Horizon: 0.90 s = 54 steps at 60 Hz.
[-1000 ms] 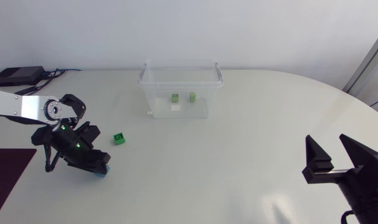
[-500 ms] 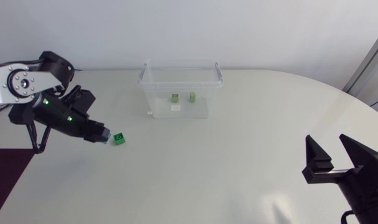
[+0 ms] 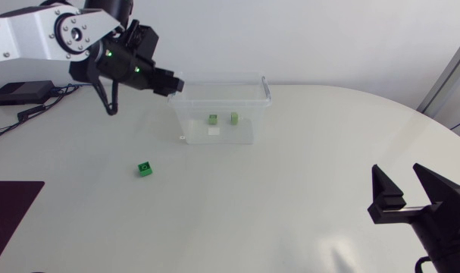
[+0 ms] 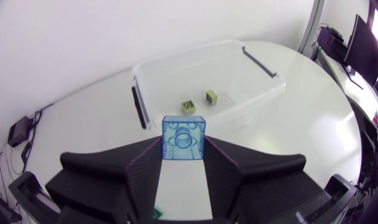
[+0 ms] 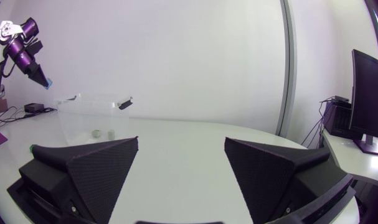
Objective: Place the duplo bricks in the container
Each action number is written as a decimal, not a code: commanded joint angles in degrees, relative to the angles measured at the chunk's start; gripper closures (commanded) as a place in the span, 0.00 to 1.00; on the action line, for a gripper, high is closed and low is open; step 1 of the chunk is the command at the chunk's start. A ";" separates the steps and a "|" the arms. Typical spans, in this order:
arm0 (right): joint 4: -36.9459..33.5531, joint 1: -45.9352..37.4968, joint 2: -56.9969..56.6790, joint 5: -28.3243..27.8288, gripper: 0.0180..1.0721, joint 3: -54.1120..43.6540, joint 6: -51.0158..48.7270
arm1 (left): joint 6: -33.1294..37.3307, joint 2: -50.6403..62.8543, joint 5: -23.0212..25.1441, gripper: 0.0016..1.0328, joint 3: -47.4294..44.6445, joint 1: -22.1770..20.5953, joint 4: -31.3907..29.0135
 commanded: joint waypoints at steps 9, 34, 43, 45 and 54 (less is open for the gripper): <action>-0.52 -0.23 -0.30 -0.39 0.05 -1.17 0.97 | -1.89 9.95 -2.40 0.84 10.38 -1.58 7.34; -0.52 -0.23 -0.30 -0.39 0.05 -1.17 0.97 | -7.25 37.11 -5.48 0.03 61.88 0.53 -32.30; -0.52 -0.23 -0.30 -0.39 0.05 -1.17 0.97 | -7.08 24.19 -2.23 0.03 47.91 2.64 -28.61; -0.52 -0.23 -0.30 -0.39 0.05 -1.17 0.97 | -6.90 20.15 -2.05 0.03 42.19 3.08 -25.27; -0.52 -0.23 -0.30 -0.39 0.05 -1.17 0.97 | -5.23 10.48 -2.05 0.03 30.42 3.52 -21.93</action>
